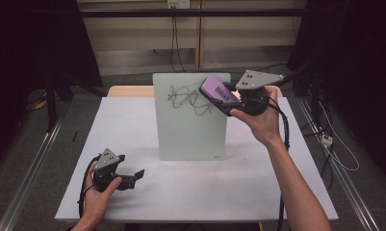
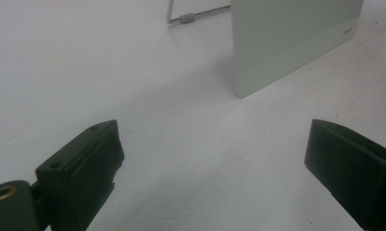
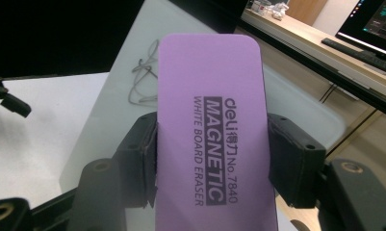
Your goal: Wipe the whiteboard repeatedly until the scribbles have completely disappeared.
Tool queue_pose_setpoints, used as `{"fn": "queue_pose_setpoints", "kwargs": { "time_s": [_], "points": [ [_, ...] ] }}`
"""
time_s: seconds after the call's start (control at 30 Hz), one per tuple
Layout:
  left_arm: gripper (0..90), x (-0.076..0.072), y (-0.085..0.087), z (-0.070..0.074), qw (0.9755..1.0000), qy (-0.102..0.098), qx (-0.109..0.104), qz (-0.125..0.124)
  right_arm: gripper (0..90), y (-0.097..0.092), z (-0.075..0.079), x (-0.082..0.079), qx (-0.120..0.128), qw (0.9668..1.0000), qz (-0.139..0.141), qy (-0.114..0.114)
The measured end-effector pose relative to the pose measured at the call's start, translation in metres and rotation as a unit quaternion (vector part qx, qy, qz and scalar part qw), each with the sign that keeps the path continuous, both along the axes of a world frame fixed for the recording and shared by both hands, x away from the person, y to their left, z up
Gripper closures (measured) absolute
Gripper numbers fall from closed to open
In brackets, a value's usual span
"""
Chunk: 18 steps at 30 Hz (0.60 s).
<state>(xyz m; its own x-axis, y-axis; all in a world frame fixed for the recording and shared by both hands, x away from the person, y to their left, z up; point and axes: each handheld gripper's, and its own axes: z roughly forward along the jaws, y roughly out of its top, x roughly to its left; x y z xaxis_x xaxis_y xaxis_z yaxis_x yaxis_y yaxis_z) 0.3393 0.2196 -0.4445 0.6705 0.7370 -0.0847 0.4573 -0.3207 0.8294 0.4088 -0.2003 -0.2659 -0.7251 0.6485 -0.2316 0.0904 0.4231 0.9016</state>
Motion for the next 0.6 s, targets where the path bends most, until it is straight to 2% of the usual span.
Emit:
{"fn": "queue_pose_setpoints", "kwargs": {
  "time_s": [0.23,0.6],
  "points": [
    [5.7,0.0001,0.0004,0.0002,1.0,-0.001,0.004,-0.001,41.5,-0.0006,-0.0015,0.0099,0.002,1.0,-0.001,0.002],
    [5.7,0.0001,-0.0002,-0.0004,1.0,0.0,0.004,-0.001,41.7,0.0064,-0.0043,0.0126,-0.025,0.9996,-0.01,-0.013]
  ]
}}
